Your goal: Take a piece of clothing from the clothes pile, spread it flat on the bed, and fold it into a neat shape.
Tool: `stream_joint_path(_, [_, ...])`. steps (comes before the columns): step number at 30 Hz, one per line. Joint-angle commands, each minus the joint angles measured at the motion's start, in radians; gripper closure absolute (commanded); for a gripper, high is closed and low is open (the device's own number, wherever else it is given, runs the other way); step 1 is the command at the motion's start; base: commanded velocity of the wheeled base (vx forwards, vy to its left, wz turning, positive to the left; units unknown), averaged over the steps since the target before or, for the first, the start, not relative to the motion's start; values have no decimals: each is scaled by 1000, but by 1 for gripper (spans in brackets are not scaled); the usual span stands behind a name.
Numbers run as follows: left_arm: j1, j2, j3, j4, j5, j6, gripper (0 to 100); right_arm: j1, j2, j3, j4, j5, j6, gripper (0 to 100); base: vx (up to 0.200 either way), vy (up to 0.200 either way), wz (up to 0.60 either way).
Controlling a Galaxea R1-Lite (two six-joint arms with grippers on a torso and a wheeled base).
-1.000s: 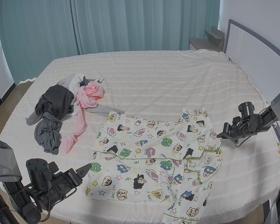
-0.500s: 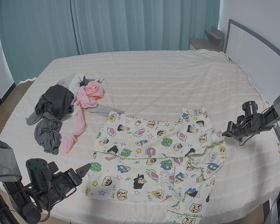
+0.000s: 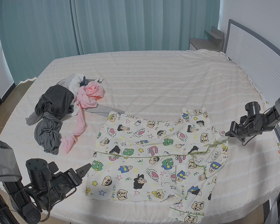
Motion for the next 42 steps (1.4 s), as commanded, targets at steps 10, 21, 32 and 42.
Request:
stream_joint_path(10, [4, 2, 16, -1, 1, 0, 0, -14, 57, 2, -119, -62, 5, 100, 0, 0, 0])
stream_joint_path(21, [4, 2, 16, -1, 1, 0, 0, -22, 51, 4, -121, -64, 8, 100, 0, 0, 0])
stream_joint_path(32, [4, 48, 16, 4, -14, -2, 0, -43, -35, 105, -136, -4, 0, 0, 0, 0, 0])
stream_joint_path(42, [72, 200, 16, 16, -99, 32, 0, -74, -173, 349, -142, 87, -176, 0, 0, 0, 0])
